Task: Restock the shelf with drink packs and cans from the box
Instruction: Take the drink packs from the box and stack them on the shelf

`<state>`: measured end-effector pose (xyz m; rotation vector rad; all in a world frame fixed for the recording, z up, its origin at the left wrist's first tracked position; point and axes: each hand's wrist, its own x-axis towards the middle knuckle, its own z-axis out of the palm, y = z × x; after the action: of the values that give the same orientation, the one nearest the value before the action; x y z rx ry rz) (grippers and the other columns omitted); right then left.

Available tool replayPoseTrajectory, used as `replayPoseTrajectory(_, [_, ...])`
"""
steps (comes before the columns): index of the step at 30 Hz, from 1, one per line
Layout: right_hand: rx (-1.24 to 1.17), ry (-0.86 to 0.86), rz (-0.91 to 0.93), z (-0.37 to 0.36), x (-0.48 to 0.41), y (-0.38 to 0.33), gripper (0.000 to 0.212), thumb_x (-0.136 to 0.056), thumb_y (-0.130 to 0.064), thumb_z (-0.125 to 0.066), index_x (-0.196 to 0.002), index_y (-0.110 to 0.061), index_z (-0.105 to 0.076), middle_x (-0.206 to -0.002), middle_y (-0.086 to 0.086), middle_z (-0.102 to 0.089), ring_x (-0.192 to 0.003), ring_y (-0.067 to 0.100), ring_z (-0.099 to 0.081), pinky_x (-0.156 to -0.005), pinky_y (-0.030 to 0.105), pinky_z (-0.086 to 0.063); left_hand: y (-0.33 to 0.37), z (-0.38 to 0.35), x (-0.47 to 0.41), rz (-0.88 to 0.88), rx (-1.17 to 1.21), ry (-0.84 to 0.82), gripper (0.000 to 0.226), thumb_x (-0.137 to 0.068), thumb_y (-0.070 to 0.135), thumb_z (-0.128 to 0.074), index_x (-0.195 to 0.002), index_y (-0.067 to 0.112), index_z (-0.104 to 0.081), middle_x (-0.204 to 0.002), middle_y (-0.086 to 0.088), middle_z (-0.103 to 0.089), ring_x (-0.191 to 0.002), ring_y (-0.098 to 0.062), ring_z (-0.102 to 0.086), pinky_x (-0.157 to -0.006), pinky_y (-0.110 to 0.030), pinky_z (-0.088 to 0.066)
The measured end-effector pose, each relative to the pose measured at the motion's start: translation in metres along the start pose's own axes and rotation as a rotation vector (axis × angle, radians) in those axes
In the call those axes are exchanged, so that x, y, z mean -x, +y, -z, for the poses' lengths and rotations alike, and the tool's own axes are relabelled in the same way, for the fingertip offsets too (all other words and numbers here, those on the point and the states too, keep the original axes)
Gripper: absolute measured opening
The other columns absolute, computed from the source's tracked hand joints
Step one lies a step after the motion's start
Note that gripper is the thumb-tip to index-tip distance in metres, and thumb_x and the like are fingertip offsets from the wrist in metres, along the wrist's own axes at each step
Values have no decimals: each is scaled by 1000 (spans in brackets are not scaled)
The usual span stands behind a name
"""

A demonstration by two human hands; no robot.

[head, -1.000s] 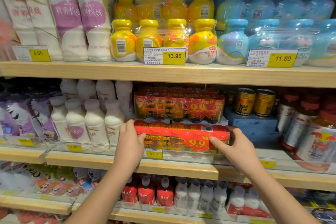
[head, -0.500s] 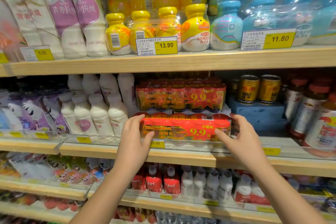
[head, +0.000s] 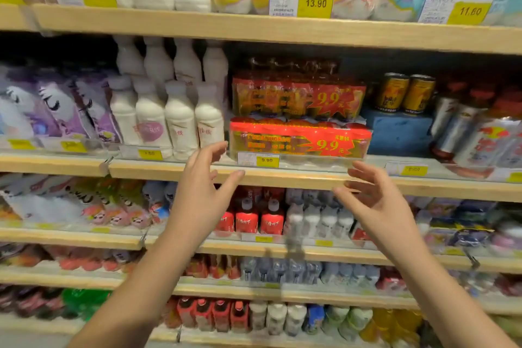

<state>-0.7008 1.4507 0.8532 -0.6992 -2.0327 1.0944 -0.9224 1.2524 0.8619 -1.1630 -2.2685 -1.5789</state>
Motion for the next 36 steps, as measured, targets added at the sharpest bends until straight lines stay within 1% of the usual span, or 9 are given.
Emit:
replayPoseTrajectory(6, [-19, -86, -121, -57, 80, 31, 67, -80, -56, -74, -141, -38, -53, -131, -19, -64, -118, 1, -64, -98, 37, -55, -66, 18, 66, 108, 44, -148, 54, -94, 44, -66, -144, 36, -46, -131, 24, -45, -118, 2, -52, -94, -13, -42])
replayPoseTrajectory(11, [-64, -149, -303, -105, 130, 91, 62, -77, -56, -79, -134, -42, -57, -124, -16, -69, -116, 7, -67, -100, 46, -54, -129, 2, 128, 277, 71, -269, 49, -93, 36, -71, -136, 34, -50, -133, 11, -52, -121, 0, -53, -96, -36, -55])
replayPoseTrajectory(14, [-45, -185, -390, -135, 160, 143, 57, -79, -48, -80, -132, -45, -58, -122, -18, -69, -112, 0, -66, -99, 38, -54, -178, -19, 173, 382, 1, -325, 55, -90, 39, -73, -140, 28, -53, -131, 8, -56, -118, -2, -55, -96, -33, -53])
replayPoseTrajectory(17, [-18, -221, -482, -165, 193, 210, 54, -78, -50, -79, -127, -47, -60, -116, -24, -70, -107, -1, -68, -95, 31, -54, -234, -52, 228, 464, -64, -382, 55, -91, 39, -72, -141, 25, -53, -126, 10, -57, -113, 1, -53, -90, -11, -45])
replayPoseTrajectory(20, [-7, -260, -564, -198, 226, 292, 56, -72, -58, -76, -125, -50, -59, -111, -33, -68, -102, -5, -68, -90, 22, -52, -298, -96, 286, 580, -57, -438, 53, -90, 37, -74, -138, 26, -54, -125, 11, -58, -112, 2, -56, -87, -10, -48])
replayPoseTrajectory(23, [-6, -267, -653, -228, 260, 378, 63, -70, -60, -78, -128, -42, -63, -110, -20, -72, -105, 1, -69, -91, 25, -53, -361, -142, 346, 665, -71, -468, 49, -89, 39, -73, -134, 36, -52, -118, 25, -54, -106, 12, -55, -79, -3, -44])
replayPoseTrajectory(26, [11, -307, -694, -254, 293, 461, 55, -82, -42, -82, -132, -37, -61, -118, -13, -70, -108, 4, -68, -96, 32, -54, -425, -185, 399, 718, -91, -478, 45, -90, 39, -73, -126, 46, -48, -114, 36, -49, -105, 18, -51, -78, -5, -40])
replayPoseTrajectory(32, [90, -345, -689, -306, 333, 611, 54, -83, -42, -80, -131, -45, -55, -119, -21, -65, -104, -5, -64, -89, 22, -50, -548, -261, 476, 780, -91, -466, 45, -88, 41, -75, -125, 45, -49, -106, 48, -51, -103, 24, -50, -85, -13, -44])
replayPoseTrajectory(36, [145, -337, -651, -340, 350, 697, 60, -82, -40, -82, -136, -38, -55, -117, -24, -62, -110, -4, -61, -92, 22, -48, -621, -302, 506, 766, -156, -487, 54, -88, 45, -73, -135, 36, -49, -115, 33, -53, -115, 0, -55, -95, -27, -48])
